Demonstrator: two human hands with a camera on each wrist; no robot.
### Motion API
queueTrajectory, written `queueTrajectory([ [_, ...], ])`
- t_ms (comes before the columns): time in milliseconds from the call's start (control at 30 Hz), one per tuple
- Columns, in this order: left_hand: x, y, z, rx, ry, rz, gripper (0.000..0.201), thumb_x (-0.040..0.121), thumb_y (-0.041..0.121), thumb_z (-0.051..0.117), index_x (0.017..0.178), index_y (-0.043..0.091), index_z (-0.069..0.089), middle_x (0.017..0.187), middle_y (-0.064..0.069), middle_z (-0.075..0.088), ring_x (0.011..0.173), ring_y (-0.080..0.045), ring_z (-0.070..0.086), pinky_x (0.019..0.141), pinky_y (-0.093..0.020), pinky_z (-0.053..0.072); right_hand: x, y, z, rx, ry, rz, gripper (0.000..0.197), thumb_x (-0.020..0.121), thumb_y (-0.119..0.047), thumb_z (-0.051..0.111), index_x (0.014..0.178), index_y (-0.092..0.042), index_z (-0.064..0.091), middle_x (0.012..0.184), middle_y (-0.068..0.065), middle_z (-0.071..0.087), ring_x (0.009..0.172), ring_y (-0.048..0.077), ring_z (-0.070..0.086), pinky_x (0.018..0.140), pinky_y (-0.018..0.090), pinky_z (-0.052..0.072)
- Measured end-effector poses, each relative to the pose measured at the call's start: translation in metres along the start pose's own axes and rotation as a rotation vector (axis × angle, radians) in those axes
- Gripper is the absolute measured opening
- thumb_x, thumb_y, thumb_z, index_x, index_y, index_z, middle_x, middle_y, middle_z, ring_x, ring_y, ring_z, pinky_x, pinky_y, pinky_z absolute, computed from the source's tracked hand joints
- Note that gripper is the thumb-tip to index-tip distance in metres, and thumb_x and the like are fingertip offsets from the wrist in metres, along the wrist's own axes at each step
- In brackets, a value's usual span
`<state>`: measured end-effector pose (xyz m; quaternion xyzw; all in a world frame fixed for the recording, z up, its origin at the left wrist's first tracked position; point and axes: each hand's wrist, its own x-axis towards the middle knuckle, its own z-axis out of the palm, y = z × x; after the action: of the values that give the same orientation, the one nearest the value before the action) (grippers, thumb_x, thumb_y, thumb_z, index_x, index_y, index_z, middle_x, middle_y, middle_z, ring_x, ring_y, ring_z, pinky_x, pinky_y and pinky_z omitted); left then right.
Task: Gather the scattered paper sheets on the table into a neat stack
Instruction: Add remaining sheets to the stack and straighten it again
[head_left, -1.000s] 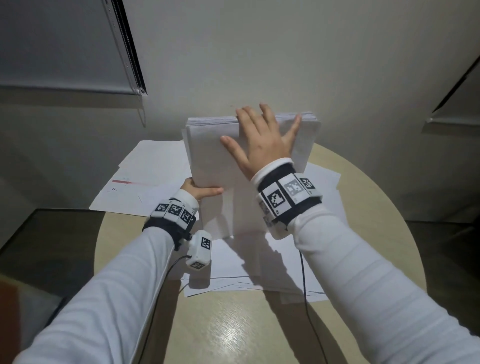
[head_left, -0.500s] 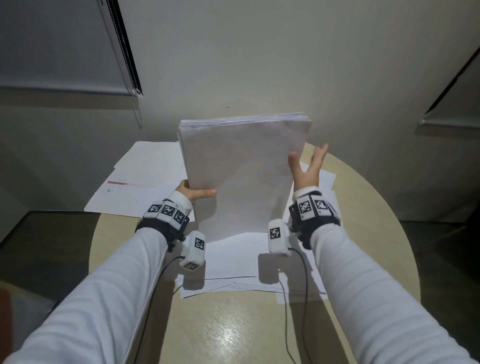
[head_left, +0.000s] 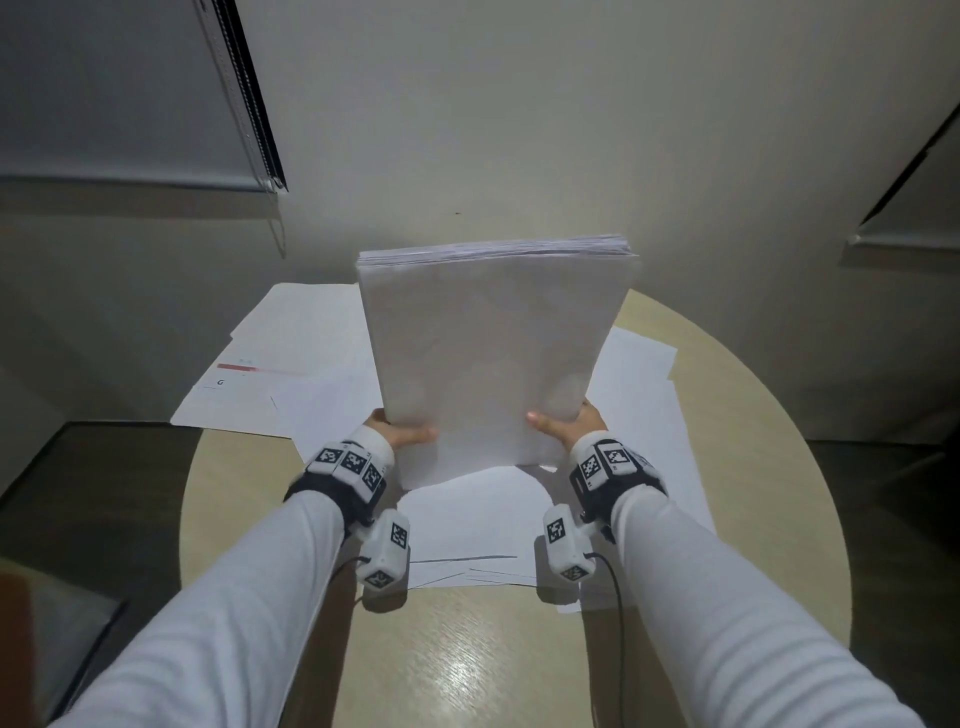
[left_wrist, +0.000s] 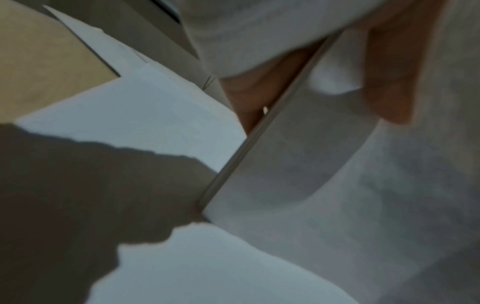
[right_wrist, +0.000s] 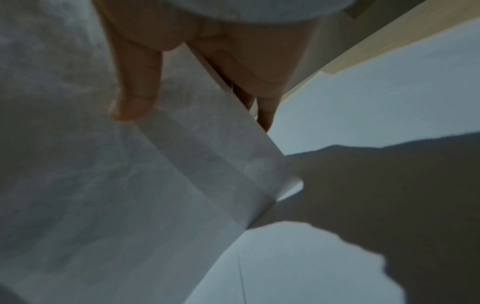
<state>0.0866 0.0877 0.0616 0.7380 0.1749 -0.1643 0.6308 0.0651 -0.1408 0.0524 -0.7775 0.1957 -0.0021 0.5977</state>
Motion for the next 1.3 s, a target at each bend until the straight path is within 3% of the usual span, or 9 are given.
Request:
queueTrajectory([
  [167, 0.001, 0.002, 0.01, 0.039, 0.114, 0.115, 0.036, 0.082, 0.005, 0.066, 0.116, -0.006, 0.058, 0.099, -0.013, 0.059, 0.102, -0.025, 0.059, 0.085, -0.028, 0.043, 0.005, -0.008, 0.008, -0.034, 0.096, -0.053, 0.035, 0.079, -0.017, 0.072, 0.111, -0.009, 0.061, 0.095, 0.005, 0.067, 0.086, 0.018, 0.065, 0.068, 0.014, 0.049],
  [233, 0.004, 0.006, 0.008, 0.072, 0.089, 0.132, 0.034, 0.083, 0.007, 0.065, 0.116, -0.002, 0.059, 0.098, -0.013, 0.059, 0.094, -0.023, 0.056, 0.081, -0.029, 0.042, 0.008, -0.013, 0.01, -0.023, 0.102, -0.063, 0.026, 0.076, -0.024, 0.071, 0.1, -0.019, 0.062, 0.088, 0.001, 0.068, 0.076, 0.017, 0.064, 0.07, 0.023, 0.054],
  [367, 0.014, 0.003, -0.013, 0.102, 0.093, 0.091, 0.04, 0.083, 0.005, 0.065, 0.12, -0.004, 0.056, 0.113, -0.015, 0.06, 0.107, -0.031, 0.058, 0.094, -0.035, 0.045, 0.013, -0.019, -0.004, -0.117, 0.067, -0.011, 0.028, 0.085, -0.038, 0.062, 0.069, -0.018, 0.05, 0.06, 0.001, 0.053, 0.052, 0.019, 0.048, 0.055, 0.024, 0.041],
  [433, 0.017, -0.004, -0.027, 0.115, 0.094, 0.039, 0.045, 0.082, 0.002, 0.066, 0.124, -0.008, 0.053, 0.127, -0.022, 0.056, 0.12, -0.035, 0.054, 0.107, -0.042, 0.039, 0.017, -0.008, -0.022, -0.116, 0.119, 0.066, 0.024, 0.087, -0.036, 0.061, 0.081, -0.013, 0.057, 0.069, 0.004, 0.06, 0.062, 0.022, 0.056, 0.064, 0.029, 0.047],
  [533, 0.019, -0.023, -0.043, 0.177, 0.125, -0.022, 0.047, 0.084, 0.001, 0.064, 0.128, -0.009, 0.049, 0.132, -0.022, 0.052, 0.124, -0.036, 0.049, 0.103, -0.035, 0.037, 0.016, 0.021, -0.058, -0.323, 0.259, 0.267, 0.036, 0.081, -0.035, 0.067, 0.11, -0.015, 0.056, 0.118, 0.011, 0.056, 0.104, 0.029, 0.058, 0.094, 0.036, 0.047],
  [667, 0.018, -0.046, -0.052, 0.262, 0.147, -0.105, 0.05, 0.083, 0.003, 0.065, 0.129, -0.009, 0.048, 0.136, -0.024, 0.049, 0.127, -0.035, 0.047, 0.098, -0.031, 0.036, -0.008, 0.051, -0.086, -0.73, 0.289, 0.599, 0.087, 0.078, -0.059, 0.06, 0.145, -0.021, 0.019, 0.151, 0.016, 0.014, 0.141, 0.039, 0.013, 0.111, 0.052, 0.022],
  [767, 0.019, -0.058, -0.047, 0.371, 0.128, -0.172, 0.055, 0.082, 0.008, 0.068, 0.13, -0.008, 0.046, 0.136, -0.023, 0.049, 0.126, -0.036, 0.047, 0.105, -0.037, 0.035, -0.013, 0.068, -0.082, -0.734, 0.223, 0.706, 0.105, 0.068, -0.067, 0.056, 0.147, -0.026, 0.0, 0.154, 0.016, 0.007, 0.141, 0.039, 0.015, 0.11, 0.056, 0.025],
  [1100, 0.015, -0.081, -0.027, 0.397, 0.077, -0.247, 0.054, 0.081, 0.006, 0.068, 0.128, -0.009, 0.047, 0.13, -0.027, 0.053, 0.111, -0.036, 0.054, 0.086, -0.037, 0.04, -0.016, 0.077, -0.087, -0.749, 0.306, 0.686, 0.102, 0.07, -0.047, 0.072, 0.144, -0.023, 0.007, 0.139, 0.012, 0.033, 0.13, 0.034, 0.033, 0.104, 0.047, 0.033],
  [1300, 0.015, -0.08, -0.026, 0.424, 0.071, -0.259, 0.056, 0.083, 0.006, 0.066, 0.132, -0.008, 0.044, 0.136, -0.024, 0.049, 0.125, -0.038, 0.046, 0.104, -0.04, 0.037, -0.009, 0.085, -0.093, -0.703, 0.134, 0.64, 0.041, 0.064, -0.02, 0.061, 0.105, -0.019, 0.059, 0.107, 0.008, 0.06, 0.095, 0.03, 0.061, 0.083, 0.04, 0.053],
])
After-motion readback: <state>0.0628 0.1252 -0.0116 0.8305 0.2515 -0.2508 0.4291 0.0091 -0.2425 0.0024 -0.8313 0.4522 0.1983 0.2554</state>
